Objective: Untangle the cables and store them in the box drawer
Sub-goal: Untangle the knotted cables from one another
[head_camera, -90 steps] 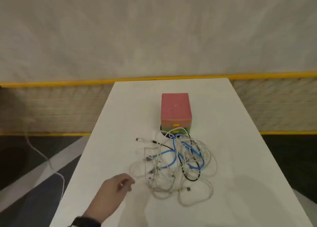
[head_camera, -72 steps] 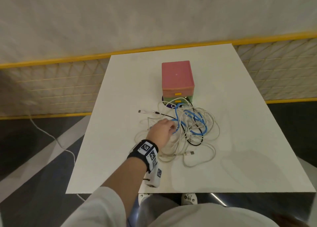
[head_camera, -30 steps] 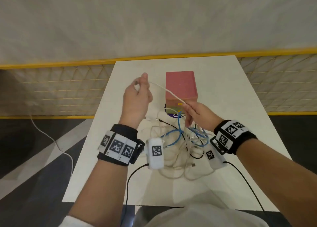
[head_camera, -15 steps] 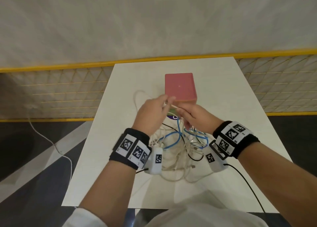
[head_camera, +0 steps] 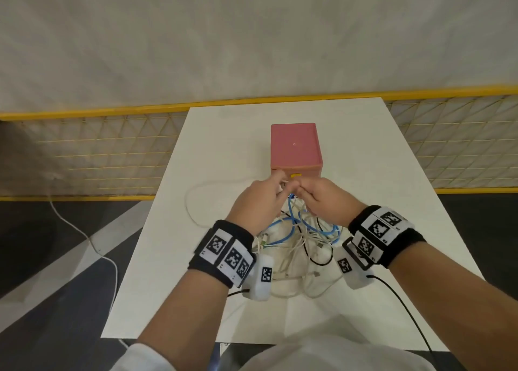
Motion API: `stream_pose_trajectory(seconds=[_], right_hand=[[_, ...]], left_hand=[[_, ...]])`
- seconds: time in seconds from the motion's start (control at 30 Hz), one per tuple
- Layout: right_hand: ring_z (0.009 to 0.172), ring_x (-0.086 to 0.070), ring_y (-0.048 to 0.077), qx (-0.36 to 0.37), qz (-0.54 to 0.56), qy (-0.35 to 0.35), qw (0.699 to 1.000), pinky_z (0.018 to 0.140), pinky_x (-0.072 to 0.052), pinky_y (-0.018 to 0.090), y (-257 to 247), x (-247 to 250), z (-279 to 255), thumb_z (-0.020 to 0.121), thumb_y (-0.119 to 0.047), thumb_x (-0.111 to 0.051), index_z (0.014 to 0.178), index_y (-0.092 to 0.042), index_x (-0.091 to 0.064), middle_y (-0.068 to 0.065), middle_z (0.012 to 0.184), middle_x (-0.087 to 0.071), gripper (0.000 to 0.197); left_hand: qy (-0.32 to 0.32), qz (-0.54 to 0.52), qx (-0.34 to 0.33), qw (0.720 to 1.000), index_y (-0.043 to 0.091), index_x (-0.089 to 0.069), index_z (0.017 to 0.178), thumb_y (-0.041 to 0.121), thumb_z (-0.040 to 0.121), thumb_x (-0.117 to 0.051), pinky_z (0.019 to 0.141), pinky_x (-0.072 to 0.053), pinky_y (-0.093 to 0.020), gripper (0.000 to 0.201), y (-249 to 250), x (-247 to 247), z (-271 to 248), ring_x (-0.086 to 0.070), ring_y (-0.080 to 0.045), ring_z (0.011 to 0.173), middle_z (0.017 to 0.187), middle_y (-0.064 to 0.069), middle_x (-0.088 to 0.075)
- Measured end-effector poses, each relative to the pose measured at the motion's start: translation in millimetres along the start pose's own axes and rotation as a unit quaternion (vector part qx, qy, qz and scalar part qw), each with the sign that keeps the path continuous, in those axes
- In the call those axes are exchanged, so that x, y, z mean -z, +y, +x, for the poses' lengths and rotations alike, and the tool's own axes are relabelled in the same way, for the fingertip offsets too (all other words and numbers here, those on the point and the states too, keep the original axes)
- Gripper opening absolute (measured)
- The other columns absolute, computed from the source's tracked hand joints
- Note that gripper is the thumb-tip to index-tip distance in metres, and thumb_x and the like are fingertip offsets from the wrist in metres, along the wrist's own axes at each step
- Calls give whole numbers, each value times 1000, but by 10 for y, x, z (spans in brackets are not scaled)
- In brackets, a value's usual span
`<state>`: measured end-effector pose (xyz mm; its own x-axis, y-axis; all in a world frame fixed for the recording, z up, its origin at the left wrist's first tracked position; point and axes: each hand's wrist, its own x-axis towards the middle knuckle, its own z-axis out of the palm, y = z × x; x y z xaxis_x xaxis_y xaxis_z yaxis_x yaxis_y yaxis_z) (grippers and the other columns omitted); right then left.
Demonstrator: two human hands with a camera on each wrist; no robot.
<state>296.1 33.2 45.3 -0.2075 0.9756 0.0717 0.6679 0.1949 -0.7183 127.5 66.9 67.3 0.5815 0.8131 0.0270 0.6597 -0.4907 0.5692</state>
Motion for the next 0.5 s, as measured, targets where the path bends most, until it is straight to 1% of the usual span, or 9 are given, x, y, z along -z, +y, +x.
stream_pose_trajectory(seconds=[0.07,0.13,0.2,0.27,0.33,0.4,0.43,0.47,0.5], right_hand=[[46,-44,5,12,16,4,1000,54,-43,23,10,-23,-29,101,-25,-34,107,-20,-59,-12,55,-42,26],[45,-49,9,-9,32,6,999,55,-44,24,96,-61,-78,101,-32,-32,91,-27,-53,-9,56,-43,24],[47,-56,16,-45,40,10,998,56,-43,26,217,-102,-122,101,-36,-30,82,-22,-45,-5,57,-46,28],[50,-58,17,-72,34,11,997,57,-41,23,297,-127,-137,100,-39,-29,83,-17,-44,3,57,-53,32],[53,-60,21,-78,31,9,996,58,-40,22,304,-146,-127,100,-39,-29,86,-14,-47,5,57,-56,34],[55,-62,24,-71,23,7,997,59,-43,25,284,-157,-101,101,-37,-29,89,-10,-49,4,58,-54,35],[56,-62,24,-63,17,4,998,60,-47,30,260,-160,-92,101,-36,-30,91,-9,-50,3,59,-52,35],[56,-62,24,-54,10,3,999,62,-50,34,230,-158,-89,101,-35,-31,93,-11,-52,3,61,-52,34],[55,-62,23,-42,8,6,999,64,-52,36,193,-154,-89,101,-34,-32,95,-15,-54,1,64,-54,30]], left_hand=[[27,-13,-13,999,17,-53,92,51,98,-40,54,-39,-31,37,-19,27,8,-44,-17,48,51,3,-45],[90,-33,-33,995,24,-49,80,48,99,-41,49,-32,-30,31,-24,172,1,-35,-16,44,50,3,-40],[173,-74,-45,981,32,-38,69,45,99,-42,48,-33,-31,33,-35,349,3,-33,-19,45,50,-6,-40],[239,-74,-45,967,32,-33,67,44,100,-41,49,-35,-34,36,-85,444,3,-34,-22,48,52,-12,-41],[258,-67,-23,963,34,-41,76,37,101,-41,53,-42,-36,26,-128,413,0,-41,-24,49,53,-9,-46],[207,-60,-9,976,37,-49,108,33,102,-40,58,-52,-39,13,-99,304,-5,-56,-25,54,57,-6,-58],[158,-36,-15,987,39,-45,123,38,102,-38,61,-53,-39,22,-67,221,-7,-61,-24,59,60,-4,-62],[97,1,-21,995,37,-44,128,45,102,-36,65,-54,-37,29,-26,129,-15,-64,-24,63,63,-1,-64],[50,40,-23,998,31,-49,124,50,100,-34,67,-55,-38,34,12,41,-16,-65,-24,65,64,1,-63]])
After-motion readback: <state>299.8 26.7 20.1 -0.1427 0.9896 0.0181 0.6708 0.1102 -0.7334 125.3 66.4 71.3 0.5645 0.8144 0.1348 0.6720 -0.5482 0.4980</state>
